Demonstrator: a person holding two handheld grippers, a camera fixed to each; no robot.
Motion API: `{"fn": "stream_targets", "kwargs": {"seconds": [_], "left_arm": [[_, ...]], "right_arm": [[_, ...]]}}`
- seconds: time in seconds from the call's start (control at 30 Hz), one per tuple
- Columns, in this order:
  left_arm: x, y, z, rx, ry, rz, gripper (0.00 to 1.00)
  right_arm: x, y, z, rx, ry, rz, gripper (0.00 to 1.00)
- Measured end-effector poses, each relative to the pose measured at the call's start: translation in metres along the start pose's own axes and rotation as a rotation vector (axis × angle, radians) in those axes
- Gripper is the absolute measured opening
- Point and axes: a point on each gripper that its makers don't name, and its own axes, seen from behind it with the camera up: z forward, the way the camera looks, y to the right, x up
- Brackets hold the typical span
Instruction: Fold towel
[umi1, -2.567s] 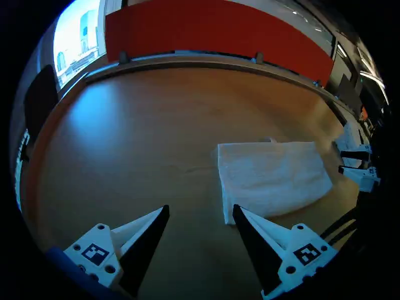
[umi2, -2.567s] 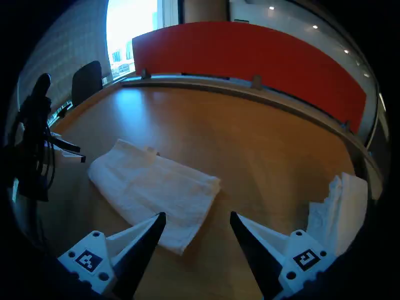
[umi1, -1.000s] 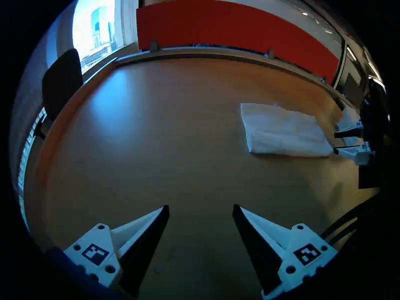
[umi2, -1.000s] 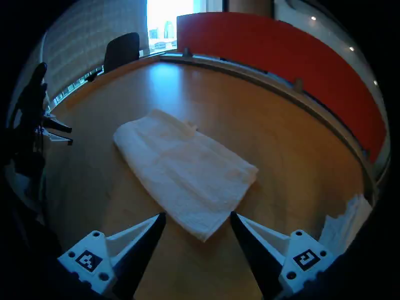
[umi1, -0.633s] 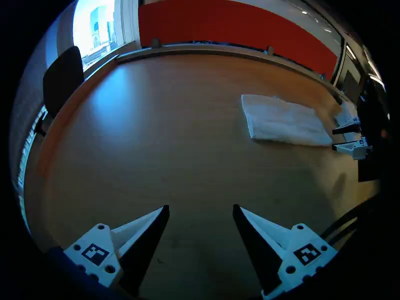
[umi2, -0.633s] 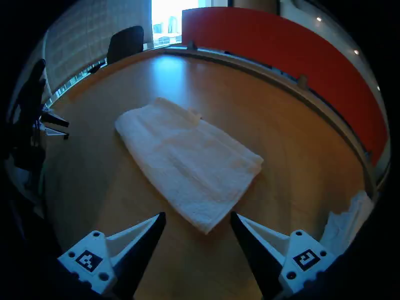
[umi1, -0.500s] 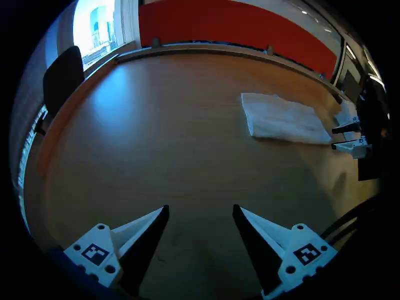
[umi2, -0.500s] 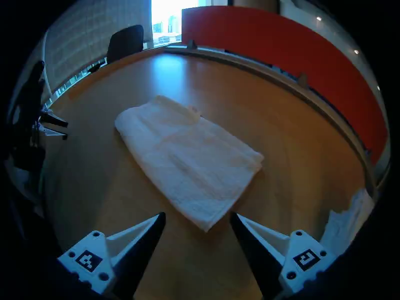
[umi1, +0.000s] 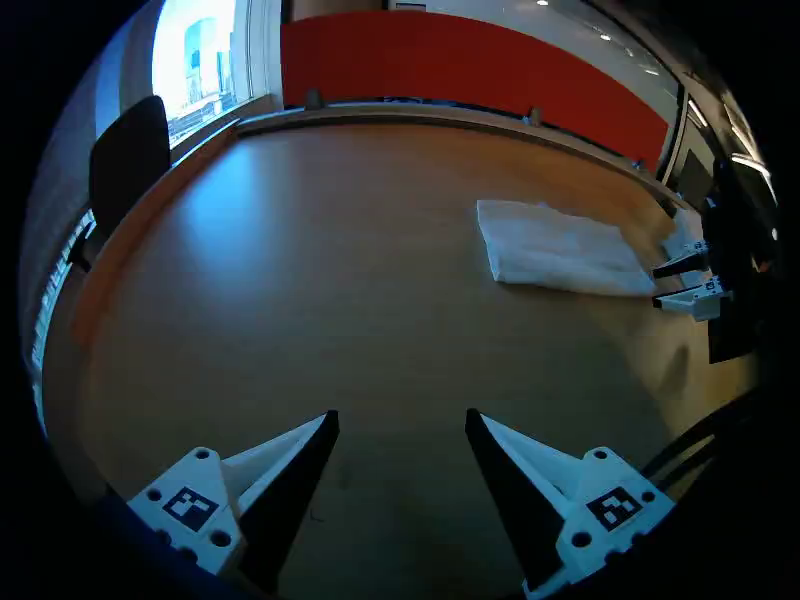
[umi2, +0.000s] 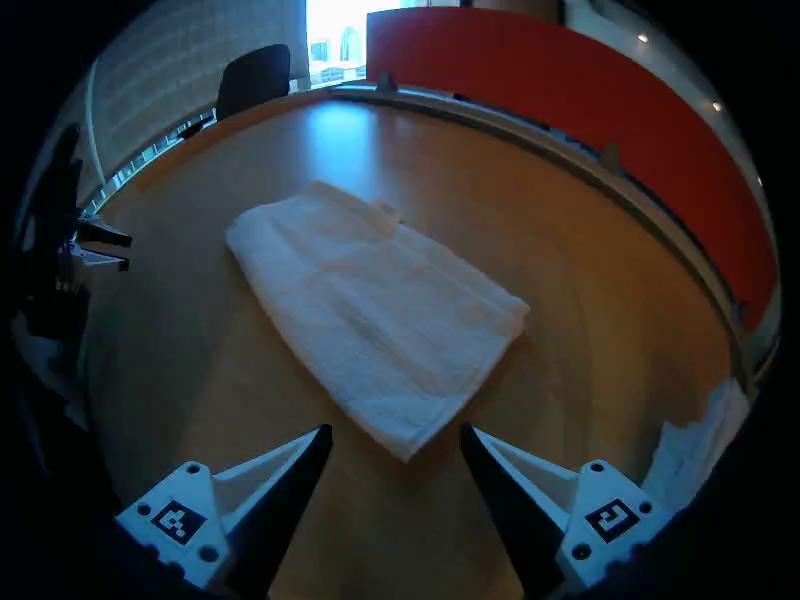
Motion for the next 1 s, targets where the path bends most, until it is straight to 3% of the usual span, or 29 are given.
{"fn": "stream_targets", "kwargs": {"seconds": [0.2, 0.53, 0.9, 1.0], "left_arm": [[0.009, -0.004, -0.001, 0.006, 0.068, 0.009, 0.94], [0.008, -0.010, 0.001, 0.018, 0.086, 0.001, 0.94], [0.012, -0.016, 0.000, 0.027, 0.105, -0.010, 0.94], [0.012, -0.016, 0.001, 0.026, 0.103, -0.011, 0.94]], "right_arm": [[-0.004, 0.000, 0.002, 0.004, -0.009, -0.004, 0.95], [-0.005, -0.001, 0.005, 0.016, -0.019, 0.002, 0.84], [-0.006, -0.002, 0.007, 0.027, -0.026, 0.031, 0.57], [-0.007, -0.003, 0.007, 0.034, -0.029, 0.041, 0.42]]}}
